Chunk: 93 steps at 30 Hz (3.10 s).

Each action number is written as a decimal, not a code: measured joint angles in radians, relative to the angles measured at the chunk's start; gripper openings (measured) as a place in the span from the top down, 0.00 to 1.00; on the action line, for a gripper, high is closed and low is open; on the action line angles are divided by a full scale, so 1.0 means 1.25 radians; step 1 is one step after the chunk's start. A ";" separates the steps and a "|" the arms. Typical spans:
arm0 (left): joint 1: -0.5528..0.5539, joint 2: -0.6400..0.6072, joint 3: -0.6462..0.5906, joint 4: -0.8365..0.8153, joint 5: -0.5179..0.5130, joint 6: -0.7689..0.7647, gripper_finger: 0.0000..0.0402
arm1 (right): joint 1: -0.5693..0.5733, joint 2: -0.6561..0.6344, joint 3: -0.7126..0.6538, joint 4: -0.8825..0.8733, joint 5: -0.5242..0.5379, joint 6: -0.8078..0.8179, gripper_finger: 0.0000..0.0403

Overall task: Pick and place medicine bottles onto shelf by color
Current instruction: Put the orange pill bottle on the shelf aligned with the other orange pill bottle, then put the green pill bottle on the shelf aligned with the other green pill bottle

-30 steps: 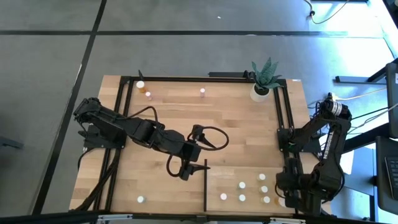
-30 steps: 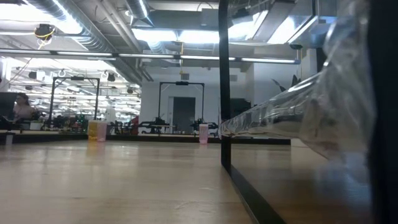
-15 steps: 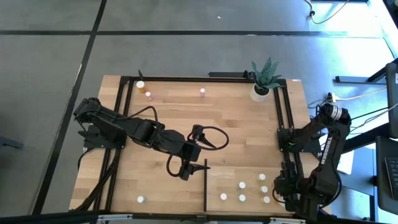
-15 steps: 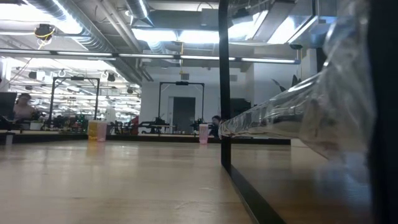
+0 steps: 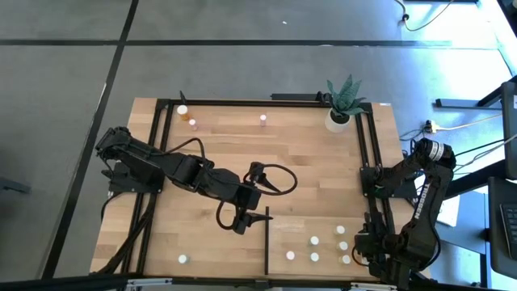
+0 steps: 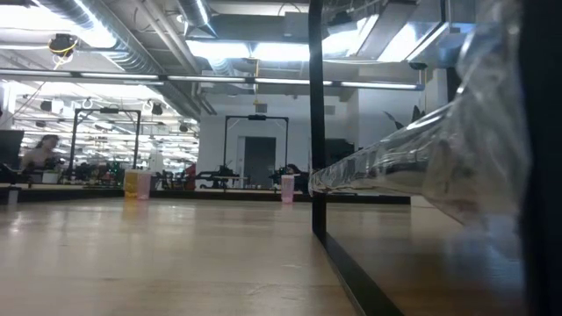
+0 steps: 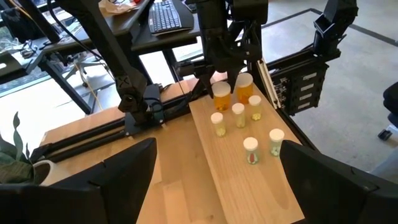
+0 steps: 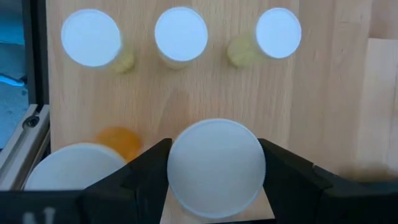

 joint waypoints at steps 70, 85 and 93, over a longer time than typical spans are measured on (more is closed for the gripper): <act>-0.002 0.000 0.000 -0.005 0.000 0.001 0.17 | -0.003 0.021 0.046 -0.052 -0.037 0.019 0.29; -0.025 -0.020 0.000 -0.063 -0.022 -0.043 0.17 | -0.003 0.020 0.215 -0.157 0.041 0.016 0.29; -0.096 -0.080 0.001 -0.216 -0.105 -0.165 0.17 | -0.017 0.019 0.323 -0.195 0.234 -0.036 0.29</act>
